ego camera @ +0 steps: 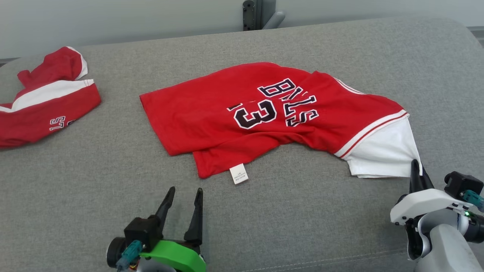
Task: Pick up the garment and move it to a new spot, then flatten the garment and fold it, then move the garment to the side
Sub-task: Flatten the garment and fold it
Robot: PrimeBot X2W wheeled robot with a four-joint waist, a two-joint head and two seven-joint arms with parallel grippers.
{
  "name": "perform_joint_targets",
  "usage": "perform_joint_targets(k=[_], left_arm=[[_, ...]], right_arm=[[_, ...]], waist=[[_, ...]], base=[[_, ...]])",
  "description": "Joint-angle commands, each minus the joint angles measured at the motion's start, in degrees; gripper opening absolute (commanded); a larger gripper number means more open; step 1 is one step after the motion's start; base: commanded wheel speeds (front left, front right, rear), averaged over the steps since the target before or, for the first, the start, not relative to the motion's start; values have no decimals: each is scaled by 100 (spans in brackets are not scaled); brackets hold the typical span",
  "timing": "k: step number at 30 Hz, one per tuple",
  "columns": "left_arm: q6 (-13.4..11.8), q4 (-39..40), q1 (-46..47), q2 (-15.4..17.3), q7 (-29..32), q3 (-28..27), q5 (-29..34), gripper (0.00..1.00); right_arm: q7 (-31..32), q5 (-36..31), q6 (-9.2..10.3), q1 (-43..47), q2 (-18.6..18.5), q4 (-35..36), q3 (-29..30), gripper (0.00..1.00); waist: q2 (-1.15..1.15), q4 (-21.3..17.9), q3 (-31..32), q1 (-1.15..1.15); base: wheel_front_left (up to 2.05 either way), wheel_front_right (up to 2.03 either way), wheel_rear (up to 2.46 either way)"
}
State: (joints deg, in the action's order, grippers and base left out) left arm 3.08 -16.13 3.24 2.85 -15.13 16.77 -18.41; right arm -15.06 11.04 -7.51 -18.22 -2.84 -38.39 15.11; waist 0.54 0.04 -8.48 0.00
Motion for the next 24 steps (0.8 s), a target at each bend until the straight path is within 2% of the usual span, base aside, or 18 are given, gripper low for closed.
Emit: perform_joint_targets(k=[1,6,12,19,24], left_arm=[[49,-126,175,8,0,83,-124,100],[10,-999,670,11,170,547,-974,100],[-393,-1859,1275,18,303,781,-1509,100],[-630,-2408,1663,15,286,874,-2301,100],[-689,-2606,1826,15,257,1013,-2547,100]], right_arm=[[-19,-13,4,70,-30,58,18,0],[-20,-69,4,96,-24,181,-60,0],[-20,-4,4,58,-16,255,-271,0],[-20,119,4,67,-15,309,-454,0],[-20,134,4,73,-14,334,-524,0]], waist=[[-54,-86,-10,0],[-54,-275,-54,0],[-54,-481,-148,0],[-54,-594,-213,0],[-54,-627,-226,0]], base=[[0,0,0],[0,0,0],[0,0,0],[0,0,0],[0,0,0]])
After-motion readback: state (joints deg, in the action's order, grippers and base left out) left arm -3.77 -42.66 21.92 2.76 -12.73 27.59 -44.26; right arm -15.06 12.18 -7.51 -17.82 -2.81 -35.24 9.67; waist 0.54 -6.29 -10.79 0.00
